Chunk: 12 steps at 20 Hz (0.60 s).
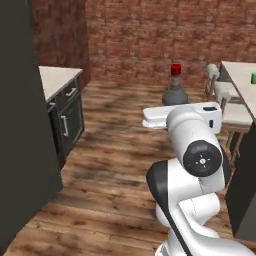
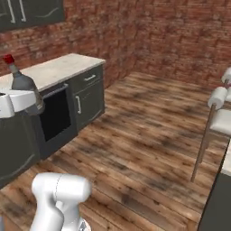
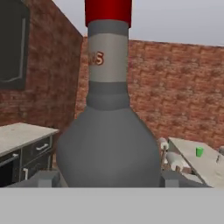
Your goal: Open the cabinet directly in front. Then move the liquor and the cup to the dining counter with the candle on it.
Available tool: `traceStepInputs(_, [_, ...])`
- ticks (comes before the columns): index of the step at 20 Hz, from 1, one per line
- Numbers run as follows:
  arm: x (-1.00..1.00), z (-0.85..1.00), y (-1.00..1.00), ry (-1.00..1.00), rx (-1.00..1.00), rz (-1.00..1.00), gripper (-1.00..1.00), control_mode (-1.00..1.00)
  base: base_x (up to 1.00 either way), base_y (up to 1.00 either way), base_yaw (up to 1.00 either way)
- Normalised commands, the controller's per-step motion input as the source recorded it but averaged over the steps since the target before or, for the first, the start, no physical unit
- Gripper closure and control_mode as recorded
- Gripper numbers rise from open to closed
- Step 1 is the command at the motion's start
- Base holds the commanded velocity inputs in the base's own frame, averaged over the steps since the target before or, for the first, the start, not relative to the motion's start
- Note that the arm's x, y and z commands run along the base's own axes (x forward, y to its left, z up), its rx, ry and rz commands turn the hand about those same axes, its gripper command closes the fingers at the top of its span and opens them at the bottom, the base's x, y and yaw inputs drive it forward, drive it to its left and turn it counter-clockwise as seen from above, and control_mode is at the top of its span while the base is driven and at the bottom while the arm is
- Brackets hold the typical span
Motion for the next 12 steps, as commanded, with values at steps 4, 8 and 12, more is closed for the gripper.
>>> traceStepInputs(4, [0.0,0.0,0.0,0.0,0.0,0.0,1.0,1.0,-0.13,-0.06,-0.91])
traceStepInputs(8, [0.0,0.0,0.0,0.0,0.0,0.0,1.0,1.0,-0.22,-0.18,-0.85])
traceStepInputs(12, [0.0,0.0,0.0,0.0,0.0,0.0,1.0,1.0,-0.22,-0.07,-0.81])
